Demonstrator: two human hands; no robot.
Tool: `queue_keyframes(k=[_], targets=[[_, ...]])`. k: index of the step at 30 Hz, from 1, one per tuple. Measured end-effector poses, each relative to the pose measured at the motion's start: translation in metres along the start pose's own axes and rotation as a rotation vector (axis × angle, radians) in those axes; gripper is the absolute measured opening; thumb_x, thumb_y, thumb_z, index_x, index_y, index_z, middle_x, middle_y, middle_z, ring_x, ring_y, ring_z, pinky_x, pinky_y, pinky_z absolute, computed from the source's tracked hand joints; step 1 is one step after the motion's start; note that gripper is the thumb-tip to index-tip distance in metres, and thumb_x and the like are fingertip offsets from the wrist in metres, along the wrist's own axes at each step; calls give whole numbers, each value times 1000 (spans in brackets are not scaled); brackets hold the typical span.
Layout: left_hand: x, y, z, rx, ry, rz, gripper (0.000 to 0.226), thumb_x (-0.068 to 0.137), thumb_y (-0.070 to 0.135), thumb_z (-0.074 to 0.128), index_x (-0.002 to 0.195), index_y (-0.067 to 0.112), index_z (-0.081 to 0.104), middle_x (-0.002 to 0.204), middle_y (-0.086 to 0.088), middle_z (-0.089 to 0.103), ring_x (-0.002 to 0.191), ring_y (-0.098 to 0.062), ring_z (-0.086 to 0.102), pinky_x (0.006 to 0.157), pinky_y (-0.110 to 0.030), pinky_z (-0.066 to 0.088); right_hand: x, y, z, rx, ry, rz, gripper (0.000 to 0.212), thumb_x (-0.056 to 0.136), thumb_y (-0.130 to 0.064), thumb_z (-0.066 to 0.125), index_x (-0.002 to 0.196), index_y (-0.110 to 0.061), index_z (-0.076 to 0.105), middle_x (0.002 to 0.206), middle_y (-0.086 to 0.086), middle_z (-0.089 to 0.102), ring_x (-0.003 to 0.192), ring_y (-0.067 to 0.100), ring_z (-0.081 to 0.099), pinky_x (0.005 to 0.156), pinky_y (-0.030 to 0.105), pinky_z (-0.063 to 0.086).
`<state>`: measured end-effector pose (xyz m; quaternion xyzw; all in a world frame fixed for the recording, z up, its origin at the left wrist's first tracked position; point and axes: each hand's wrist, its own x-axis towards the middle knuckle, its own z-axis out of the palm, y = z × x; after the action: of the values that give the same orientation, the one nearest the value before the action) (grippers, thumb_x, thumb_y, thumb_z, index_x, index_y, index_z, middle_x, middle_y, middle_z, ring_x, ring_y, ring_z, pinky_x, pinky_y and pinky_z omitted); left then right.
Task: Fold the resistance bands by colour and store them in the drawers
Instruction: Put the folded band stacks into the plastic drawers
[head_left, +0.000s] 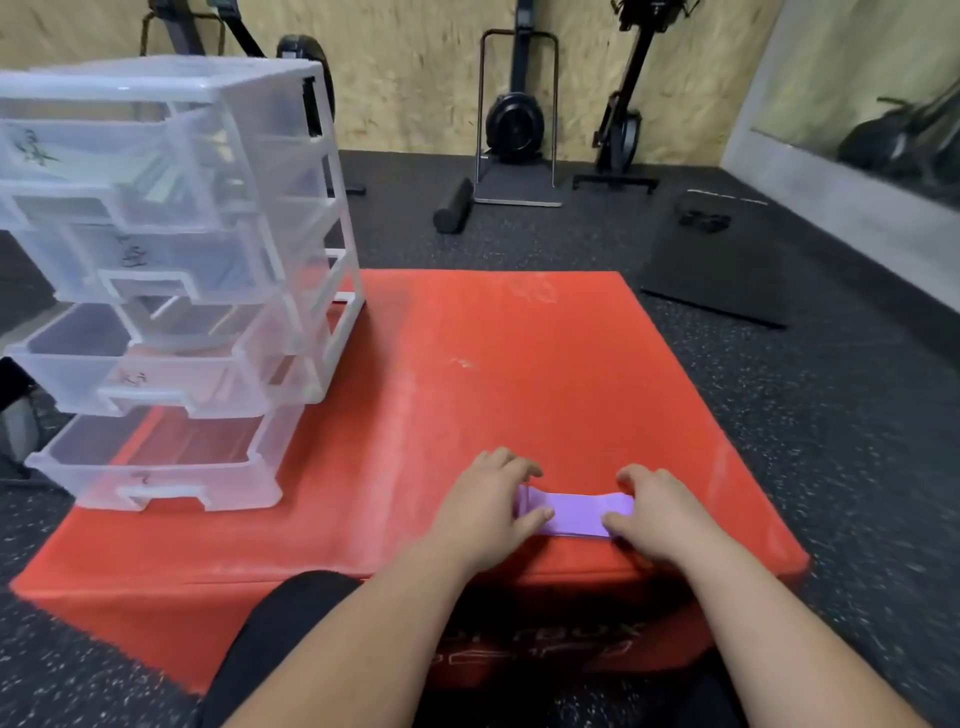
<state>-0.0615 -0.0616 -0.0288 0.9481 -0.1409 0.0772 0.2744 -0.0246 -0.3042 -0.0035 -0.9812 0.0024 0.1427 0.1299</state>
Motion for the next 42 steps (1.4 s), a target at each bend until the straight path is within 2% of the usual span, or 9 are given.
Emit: queue_keyframes(k=[4, 11, 15, 18, 24, 28, 35, 39, 42], targets=[[7, 1, 8, 21, -50, -12, 44, 91, 48, 71, 130, 29, 64, 121, 5, 58, 115, -21, 54, 102, -39, 46, 1, 2, 0, 69, 13, 47, 63, 81, -43, 79, 135, -19, 59, 130, 7, 69, 119, 28, 64, 94, 33, 51], [9, -4, 11, 32, -72, -18, 59, 85, 58, 66, 138, 33, 59, 128, 10, 56, 119, -19, 51, 104, -42, 45, -1, -6, -7, 224, 86, -38, 19, 68, -25, 80, 81, -24, 67, 73, -10, 67, 72, 15, 63, 57, 25, 41], [10, 2, 1, -175, 7, 21, 59, 94, 48, 64, 149, 27, 54, 146, 10, 57, 135, -11, 49, 116, -31, 39, -10, -25, -12, 451, 146, -313, 18, 75, -20, 76, 84, -30, 65, 75, -11, 70, 71, 11, 63, 63, 19, 45], [11, 7, -6, -309, 93, 7, 36, 97, 43, 62, 130, 30, 68, 125, 16, 69, 119, -6, 59, 105, -25, 44, -15, -40, -14, 615, 159, -423, 15, 84, -20, 80, 90, -29, 70, 85, -12, 75, 80, 10, 69, 74, 27, 53], [5, 0, -27, -530, 172, -129, 10, 94, 32, 70, 102, 28, 75, 90, 11, 75, 84, -10, 67, 81, -33, 53, -18, -63, -13, 973, 73, -396, 36, 88, -4, 81, 116, -26, 74, 108, -4, 80, 102, 16, 75, 91, 35, 59], [-8, -5, -47, -656, 232, -187, 5, 93, 24, 76, 96, 28, 76, 80, 10, 73, 71, -5, 60, 71, -29, 52, -22, -89, -4, 1274, -157, -306, 39, 96, -5, 71, 133, -14, 64, 115, 9, 79, 103, 21, 76, 79, 27, 59], [-45, -32, -102, -709, 486, -331, 4, 91, 23, 79, 95, 24, 77, 71, 16, 67, 64, -1, 55, 65, -21, 46, -29, -162, 21, 1194, -233, -453, 17, 97, -11, 70, 112, -5, 75, 113, 17, 78, 105, 25, 72, 98, 43, 57], [-77, -62, -140, -715, 632, -366, 9, 91, 32, 75, 97, 27, 76, 83, 8, 74, 75, -7, 65, 73, -36, 57, -38, -230, 18, 1108, -181, -580, 23, 97, -3, 69, 118, -10, 74, 113, 5, 79, 106, 19, 74, 94, 35, 57], [-103, -89, -163, -727, 763, -457, 9, 95, 31, 75, 102, 26, 77, 92, 8, 79, 85, -7, 72, 78, -30, 57, -45, -286, 12, 1029, -197, -665, 25, 98, 1, 66, 117, -13, 72, 107, 2, 80, 95, 13, 75, 79, 24, 57]])
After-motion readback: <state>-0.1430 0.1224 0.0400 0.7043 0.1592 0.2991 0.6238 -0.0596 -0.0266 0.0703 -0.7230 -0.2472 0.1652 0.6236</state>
